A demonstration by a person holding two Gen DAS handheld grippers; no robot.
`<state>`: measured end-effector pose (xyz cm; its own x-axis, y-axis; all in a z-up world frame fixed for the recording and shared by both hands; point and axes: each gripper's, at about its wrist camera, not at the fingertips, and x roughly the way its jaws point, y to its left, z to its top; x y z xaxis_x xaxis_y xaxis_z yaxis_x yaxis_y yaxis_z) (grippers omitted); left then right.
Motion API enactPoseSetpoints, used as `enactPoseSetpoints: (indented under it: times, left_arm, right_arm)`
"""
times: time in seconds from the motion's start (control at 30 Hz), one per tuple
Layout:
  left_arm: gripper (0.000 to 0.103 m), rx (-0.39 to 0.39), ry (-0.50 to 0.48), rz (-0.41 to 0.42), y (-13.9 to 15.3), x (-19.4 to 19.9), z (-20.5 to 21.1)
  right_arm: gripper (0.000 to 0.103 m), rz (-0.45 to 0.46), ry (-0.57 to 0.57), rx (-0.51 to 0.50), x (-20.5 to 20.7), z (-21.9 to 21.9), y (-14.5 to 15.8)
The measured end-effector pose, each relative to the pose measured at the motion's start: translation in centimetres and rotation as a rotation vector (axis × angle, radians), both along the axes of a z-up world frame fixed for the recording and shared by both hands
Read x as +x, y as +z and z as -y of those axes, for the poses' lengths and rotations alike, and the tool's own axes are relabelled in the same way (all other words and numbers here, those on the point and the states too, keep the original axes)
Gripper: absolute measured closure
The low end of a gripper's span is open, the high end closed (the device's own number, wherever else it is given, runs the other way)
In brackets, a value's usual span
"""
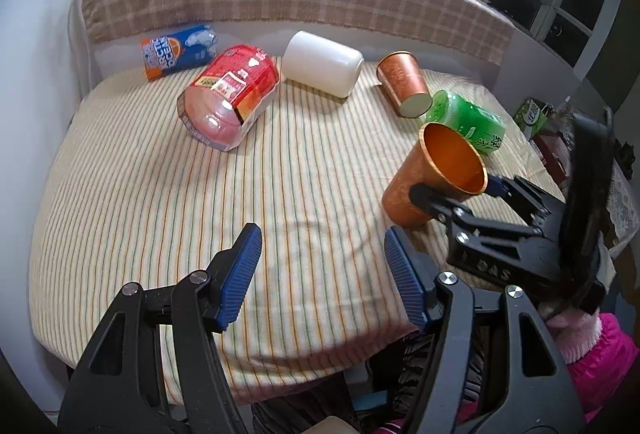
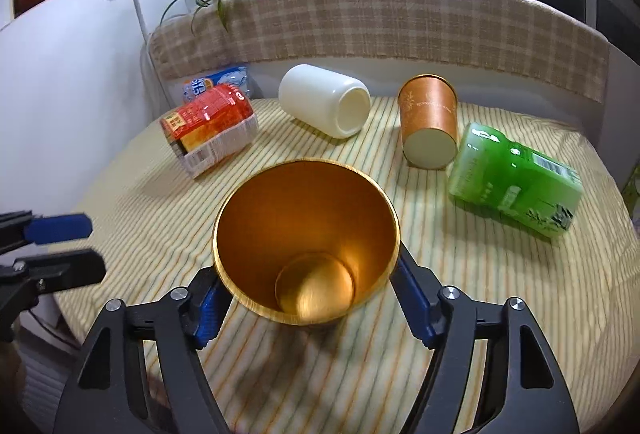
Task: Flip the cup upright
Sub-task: 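Lower the upright cup onto the bed and open the right gripper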
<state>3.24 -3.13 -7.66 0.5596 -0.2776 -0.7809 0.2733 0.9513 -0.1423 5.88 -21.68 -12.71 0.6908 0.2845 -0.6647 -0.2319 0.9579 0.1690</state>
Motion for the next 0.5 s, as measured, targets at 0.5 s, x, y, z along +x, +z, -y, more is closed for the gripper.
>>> enactPoseSetpoints:
  times: [0.5]
  left_arm:
    - [0.037, -0.009, 0.007, 0.201, 2.8, -3.6, 2.1]
  right_arm:
    - [0.023, 0.109, -0.065, -0.033, -7.6, 2.7, 4.8]
